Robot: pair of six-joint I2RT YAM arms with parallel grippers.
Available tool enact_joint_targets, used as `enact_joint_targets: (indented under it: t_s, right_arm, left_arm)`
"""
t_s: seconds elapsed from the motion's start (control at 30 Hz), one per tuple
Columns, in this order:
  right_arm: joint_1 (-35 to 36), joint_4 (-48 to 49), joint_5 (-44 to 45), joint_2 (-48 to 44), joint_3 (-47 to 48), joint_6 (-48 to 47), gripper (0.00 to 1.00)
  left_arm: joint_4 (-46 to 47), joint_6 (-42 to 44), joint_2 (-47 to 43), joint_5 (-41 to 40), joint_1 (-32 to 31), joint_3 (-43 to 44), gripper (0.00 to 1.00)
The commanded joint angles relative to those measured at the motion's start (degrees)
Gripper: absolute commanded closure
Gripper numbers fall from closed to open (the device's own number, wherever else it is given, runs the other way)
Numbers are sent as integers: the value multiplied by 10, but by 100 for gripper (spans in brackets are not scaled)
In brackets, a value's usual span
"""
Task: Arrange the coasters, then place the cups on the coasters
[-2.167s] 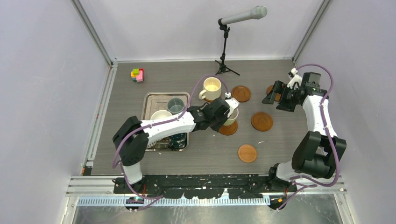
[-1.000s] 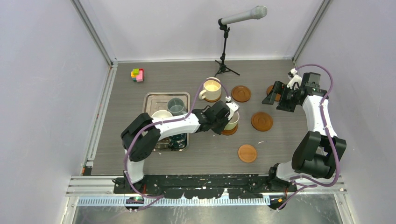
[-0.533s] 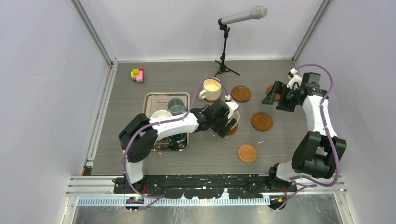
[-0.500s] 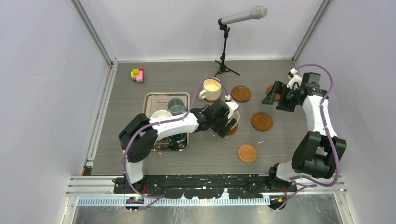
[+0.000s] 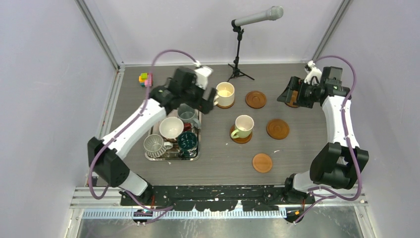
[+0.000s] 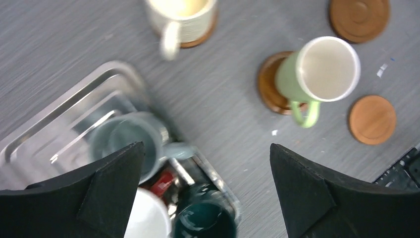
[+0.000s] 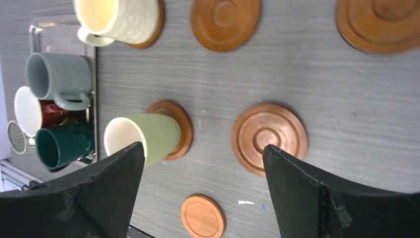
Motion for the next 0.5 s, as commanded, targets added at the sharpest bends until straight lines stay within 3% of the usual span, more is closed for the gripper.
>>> enact_joint_targets:
  t_s: [0.0,0.17,0.47]
  right_arm:
    - [73,2,11,5,70,-2,7]
    - [239,-26,95,65,179,-16,7]
    - [465,-52,217,224,339,-15,10]
  left_arm:
    - [-66,9,-60,53,98,-6,0]
    - [-83,-17,-106,57,193,-26,0]
    - [-109,-40,-159,93,316,-39,0]
